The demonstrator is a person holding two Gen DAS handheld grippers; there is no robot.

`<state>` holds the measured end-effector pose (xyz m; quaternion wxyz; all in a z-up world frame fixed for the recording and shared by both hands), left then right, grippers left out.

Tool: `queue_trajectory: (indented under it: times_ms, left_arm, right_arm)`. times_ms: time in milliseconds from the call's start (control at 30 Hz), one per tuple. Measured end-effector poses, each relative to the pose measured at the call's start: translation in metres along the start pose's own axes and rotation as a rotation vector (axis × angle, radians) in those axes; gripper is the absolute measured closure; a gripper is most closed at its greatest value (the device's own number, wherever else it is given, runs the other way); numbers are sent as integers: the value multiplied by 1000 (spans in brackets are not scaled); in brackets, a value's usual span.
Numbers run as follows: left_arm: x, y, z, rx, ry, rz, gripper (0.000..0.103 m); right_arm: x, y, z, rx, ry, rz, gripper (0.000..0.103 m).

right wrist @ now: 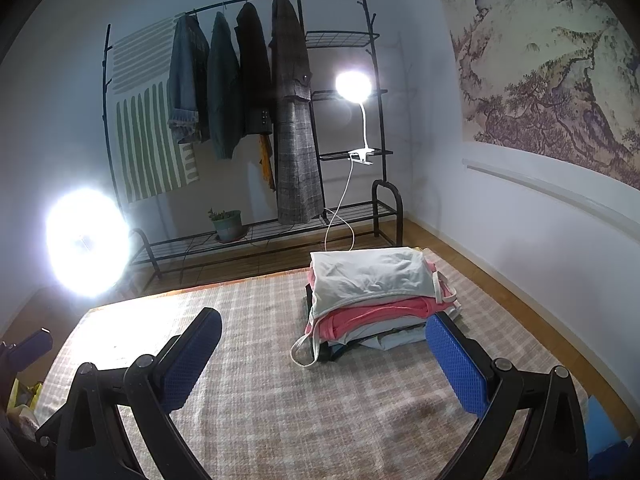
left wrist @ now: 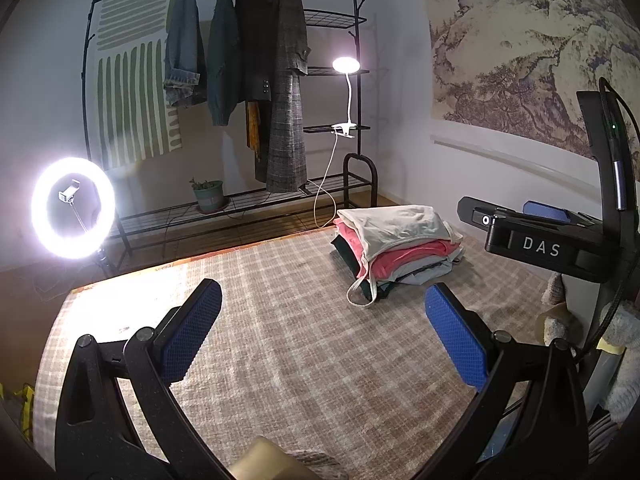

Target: Fold small clothes

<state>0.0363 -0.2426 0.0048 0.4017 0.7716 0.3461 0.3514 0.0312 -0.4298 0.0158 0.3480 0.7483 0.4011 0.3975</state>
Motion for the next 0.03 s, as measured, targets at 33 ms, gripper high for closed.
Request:
queue_trajectory:
  times_ms: [33]
  left_arm:
    - [-1, 1, 1, 2, -2, -2, 0]
  right_arm:
    - [0, 0, 0, 1, 0, 1, 0]
Point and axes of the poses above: each gripper's, at about its wrist camera, not at the fingertips, and z roughly the way its jaws point, x to its left, y to its top, the point moved 2 cm from there along z, roughly the way its jaws point, and after that the axes turned 15 degrees about z, right-handed, at the moved point
